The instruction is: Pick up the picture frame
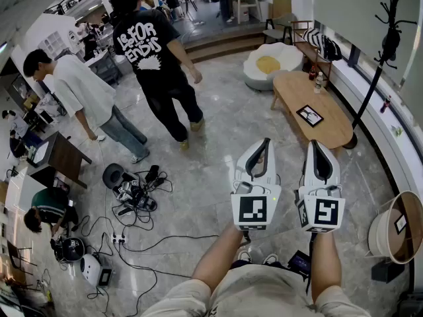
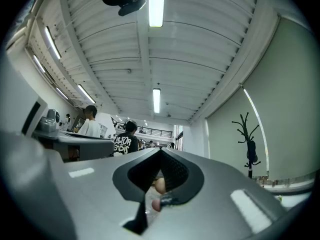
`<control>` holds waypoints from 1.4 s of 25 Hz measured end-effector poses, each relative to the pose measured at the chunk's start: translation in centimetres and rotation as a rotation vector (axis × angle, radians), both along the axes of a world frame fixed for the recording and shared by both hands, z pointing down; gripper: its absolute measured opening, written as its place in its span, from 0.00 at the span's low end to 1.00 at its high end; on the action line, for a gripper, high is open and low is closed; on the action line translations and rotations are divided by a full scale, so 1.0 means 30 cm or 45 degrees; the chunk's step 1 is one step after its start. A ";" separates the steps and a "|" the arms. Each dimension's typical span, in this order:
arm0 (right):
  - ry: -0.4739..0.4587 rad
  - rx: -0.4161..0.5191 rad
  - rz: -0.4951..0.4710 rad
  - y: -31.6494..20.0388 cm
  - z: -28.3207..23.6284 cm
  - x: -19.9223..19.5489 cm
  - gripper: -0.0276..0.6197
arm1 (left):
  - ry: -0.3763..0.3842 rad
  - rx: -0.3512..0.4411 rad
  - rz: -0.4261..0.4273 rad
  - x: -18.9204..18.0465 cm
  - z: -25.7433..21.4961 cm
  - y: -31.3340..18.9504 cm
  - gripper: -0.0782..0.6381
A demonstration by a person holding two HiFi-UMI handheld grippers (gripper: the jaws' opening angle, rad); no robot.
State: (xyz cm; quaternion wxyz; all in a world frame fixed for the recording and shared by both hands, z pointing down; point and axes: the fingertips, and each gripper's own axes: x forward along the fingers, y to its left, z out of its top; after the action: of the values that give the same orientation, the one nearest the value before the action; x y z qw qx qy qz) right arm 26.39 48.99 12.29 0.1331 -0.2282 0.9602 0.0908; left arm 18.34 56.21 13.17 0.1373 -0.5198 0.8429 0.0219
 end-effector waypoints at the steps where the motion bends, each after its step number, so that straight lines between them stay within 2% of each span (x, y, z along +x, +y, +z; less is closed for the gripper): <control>1: 0.001 0.000 -0.001 0.002 -0.001 0.001 0.04 | 0.029 0.010 -0.004 0.004 -0.002 0.004 0.12; 3: 0.002 -0.002 -0.003 0.006 -0.001 0.004 0.04 | 0.061 0.020 -0.009 0.008 -0.003 0.009 0.12; 10: 0.000 -0.011 0.000 0.007 0.017 0.014 0.04 | -0.009 -0.014 -0.012 0.013 0.015 0.011 0.12; 14: -0.026 -0.032 -0.005 -0.022 0.022 0.025 0.05 | 0.012 -0.004 0.011 0.029 0.019 -0.024 0.12; 21: -0.033 -0.062 0.021 -0.147 0.036 0.083 0.05 | 0.061 -0.004 0.016 0.076 0.031 -0.133 0.12; 25: -0.043 -0.080 0.016 -0.222 0.051 0.124 0.05 | 0.006 -0.030 0.027 0.113 0.046 -0.203 0.12; 28: -0.050 -0.102 -0.002 -0.276 0.080 0.146 0.05 | 0.039 -0.024 0.024 0.137 0.068 -0.258 0.12; 30: -0.054 -0.126 -0.015 -0.312 0.097 0.164 0.05 | 0.025 -0.033 0.027 0.153 0.079 -0.296 0.12; 35: -0.042 -0.098 0.005 -0.388 0.093 0.196 0.05 | 0.014 -0.041 0.037 0.175 0.084 -0.377 0.12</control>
State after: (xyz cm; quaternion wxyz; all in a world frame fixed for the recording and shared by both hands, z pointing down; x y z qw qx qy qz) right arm 32.27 37.36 15.09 0.1397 -0.2365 0.9602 0.0502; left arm 23.59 44.90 15.69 0.1240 -0.5340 0.8363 0.0132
